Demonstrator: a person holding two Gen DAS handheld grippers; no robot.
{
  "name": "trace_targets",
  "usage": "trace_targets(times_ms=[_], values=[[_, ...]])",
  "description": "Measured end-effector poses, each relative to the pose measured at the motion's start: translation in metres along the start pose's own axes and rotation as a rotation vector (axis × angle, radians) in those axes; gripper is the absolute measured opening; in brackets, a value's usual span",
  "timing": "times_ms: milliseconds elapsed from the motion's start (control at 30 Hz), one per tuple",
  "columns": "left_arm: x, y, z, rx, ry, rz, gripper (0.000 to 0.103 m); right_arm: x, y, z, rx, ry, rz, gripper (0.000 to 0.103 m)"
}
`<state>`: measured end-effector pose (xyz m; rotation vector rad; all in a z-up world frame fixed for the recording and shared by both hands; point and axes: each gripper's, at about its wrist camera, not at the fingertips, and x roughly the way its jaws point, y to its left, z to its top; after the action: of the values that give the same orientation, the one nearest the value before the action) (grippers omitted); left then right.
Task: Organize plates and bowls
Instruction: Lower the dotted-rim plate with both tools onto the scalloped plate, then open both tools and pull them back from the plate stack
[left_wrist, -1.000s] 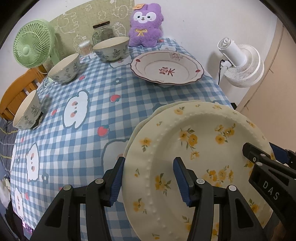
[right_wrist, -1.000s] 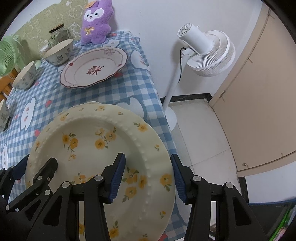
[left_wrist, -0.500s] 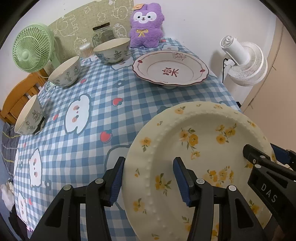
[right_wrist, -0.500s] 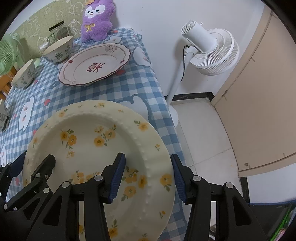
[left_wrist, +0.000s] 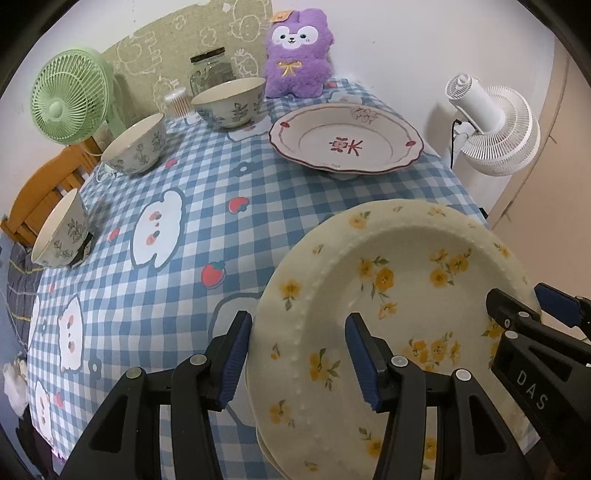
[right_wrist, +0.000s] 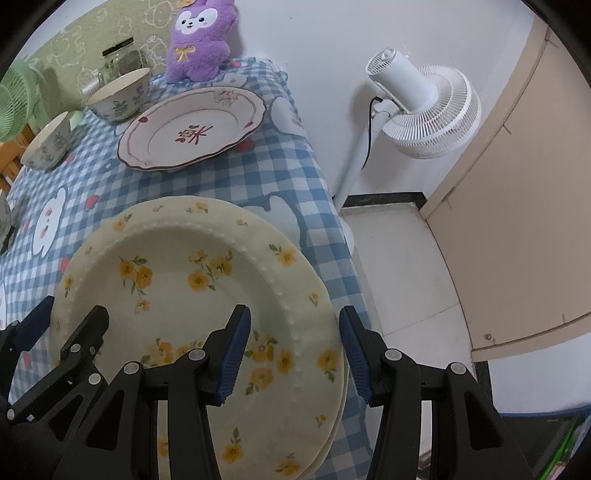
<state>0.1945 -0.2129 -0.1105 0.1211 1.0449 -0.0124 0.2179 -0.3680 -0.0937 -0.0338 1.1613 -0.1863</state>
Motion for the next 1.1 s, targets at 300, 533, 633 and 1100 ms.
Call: trace_targets(times_ms=[300,533,633,1100], values=[[0.001,0.001,0.000,-0.010,0.009,-0.017,0.059,-0.003,-0.003,-0.001,0.023,0.010,0.039,0.054],[-0.011,-0.001,-0.002,-0.012,0.028,-0.057,0.084,-0.026,-0.004,0.002,0.017,-0.032,0.106,0.071],[-0.021,-0.001,-0.002,-0.019,0.025,-0.063,0.089,-0.043,-0.003,0.004,0.002,-0.076,0.123,0.080],[-0.086,0.019,0.018,-0.069,-0.084,-0.069,0.098,-0.118,0.011,0.015,-0.017,-0.194,0.179,0.083]])
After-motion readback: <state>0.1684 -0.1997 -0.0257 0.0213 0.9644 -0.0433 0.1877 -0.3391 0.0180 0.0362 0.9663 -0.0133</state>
